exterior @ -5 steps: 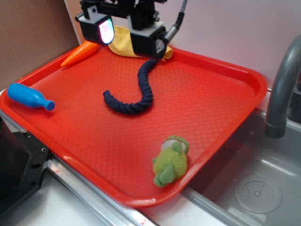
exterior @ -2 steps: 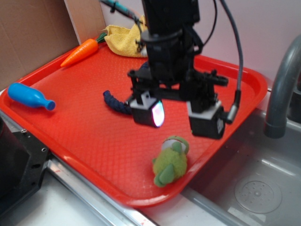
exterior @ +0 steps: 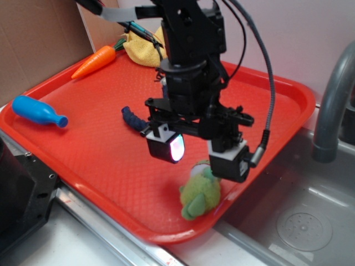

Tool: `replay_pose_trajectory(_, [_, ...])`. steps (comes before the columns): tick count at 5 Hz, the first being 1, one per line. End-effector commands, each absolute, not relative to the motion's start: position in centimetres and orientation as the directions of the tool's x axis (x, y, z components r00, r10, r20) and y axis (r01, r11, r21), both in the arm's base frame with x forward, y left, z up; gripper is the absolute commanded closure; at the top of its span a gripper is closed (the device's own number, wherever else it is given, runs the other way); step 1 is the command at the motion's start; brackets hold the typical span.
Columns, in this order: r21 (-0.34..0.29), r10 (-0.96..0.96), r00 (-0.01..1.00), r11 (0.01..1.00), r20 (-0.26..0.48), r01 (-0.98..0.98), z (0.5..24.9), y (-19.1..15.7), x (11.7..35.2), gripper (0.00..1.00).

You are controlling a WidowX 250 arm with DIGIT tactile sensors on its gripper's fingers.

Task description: Grab the green animal.

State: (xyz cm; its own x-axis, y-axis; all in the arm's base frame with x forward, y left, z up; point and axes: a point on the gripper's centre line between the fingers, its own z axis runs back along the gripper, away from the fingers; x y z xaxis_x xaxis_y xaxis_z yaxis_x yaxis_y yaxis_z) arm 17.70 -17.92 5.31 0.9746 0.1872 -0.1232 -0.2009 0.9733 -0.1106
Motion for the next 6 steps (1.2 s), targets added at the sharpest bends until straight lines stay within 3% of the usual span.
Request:
replay_pose_trajectory(1, [-0.223,-0.011,0.985,0.974,-0.171,-0.028,3.5,-19.5,19.2,0.00])
replay_pose_trajectory(2, [-0.281,-0.032,0.985,0.959,-0.172,-0.018,3.4,-18.9,18.8,1.00])
replay_pose_trajectory(4, [-0.262,-0.158,0.978,0.958,-0.138,0.118,6.4,-18.9,19.5,1.00])
replay_pose_trajectory(5, [-0.202,-0.221,0.975,0.957,-0.038,0.209,10.3,-17.6,20.1,1.00])
replay_pose_trajectory(6, [-0.065,-0.196,0.980,0.978,0.019,0.197,14.6,-13.6,20.8,1.00])
